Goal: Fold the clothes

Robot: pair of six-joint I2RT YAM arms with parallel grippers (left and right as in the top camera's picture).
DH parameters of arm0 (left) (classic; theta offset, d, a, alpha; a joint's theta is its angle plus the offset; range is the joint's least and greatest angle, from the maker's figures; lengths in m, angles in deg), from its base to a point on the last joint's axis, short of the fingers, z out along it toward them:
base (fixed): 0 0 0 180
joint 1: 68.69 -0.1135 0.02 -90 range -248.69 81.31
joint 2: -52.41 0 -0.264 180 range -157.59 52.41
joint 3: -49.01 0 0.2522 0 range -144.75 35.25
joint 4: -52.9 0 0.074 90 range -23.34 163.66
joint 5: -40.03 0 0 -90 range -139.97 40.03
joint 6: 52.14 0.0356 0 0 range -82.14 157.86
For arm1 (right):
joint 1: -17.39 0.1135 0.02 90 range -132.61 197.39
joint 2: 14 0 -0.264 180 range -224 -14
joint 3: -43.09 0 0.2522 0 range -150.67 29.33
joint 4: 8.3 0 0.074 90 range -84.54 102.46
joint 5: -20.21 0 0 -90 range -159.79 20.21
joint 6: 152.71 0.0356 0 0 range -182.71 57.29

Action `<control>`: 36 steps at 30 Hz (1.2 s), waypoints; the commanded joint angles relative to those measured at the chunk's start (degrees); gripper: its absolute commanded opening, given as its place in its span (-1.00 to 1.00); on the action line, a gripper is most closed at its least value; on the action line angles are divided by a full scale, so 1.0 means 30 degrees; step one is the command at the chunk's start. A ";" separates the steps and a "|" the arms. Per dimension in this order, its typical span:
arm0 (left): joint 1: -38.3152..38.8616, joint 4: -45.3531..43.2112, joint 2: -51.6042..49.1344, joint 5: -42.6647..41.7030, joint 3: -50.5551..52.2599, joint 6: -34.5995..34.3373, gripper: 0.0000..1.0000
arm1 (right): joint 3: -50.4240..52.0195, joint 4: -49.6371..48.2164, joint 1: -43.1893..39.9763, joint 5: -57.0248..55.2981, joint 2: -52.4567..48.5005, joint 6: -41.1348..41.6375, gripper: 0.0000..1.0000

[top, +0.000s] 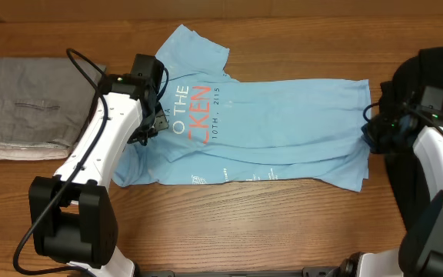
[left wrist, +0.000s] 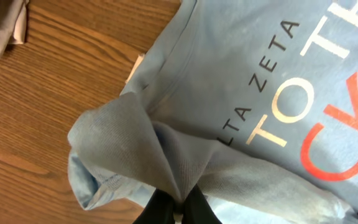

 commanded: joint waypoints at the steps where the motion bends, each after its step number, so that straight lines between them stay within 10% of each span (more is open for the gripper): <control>1: 0.0029 -0.0131 -0.0481 0.0007 -0.0408 -0.0663 -0.92 | -0.0583 -0.0605 0.0721 -0.0197 -0.0408 -0.0663 -0.92; 36: 0.0015 0.0342 -0.1246 0.3147 -0.0146 -0.3708 -0.92 | -0.0590 0.0117 0.1610 -0.7533 -0.2040 0.5748 -0.89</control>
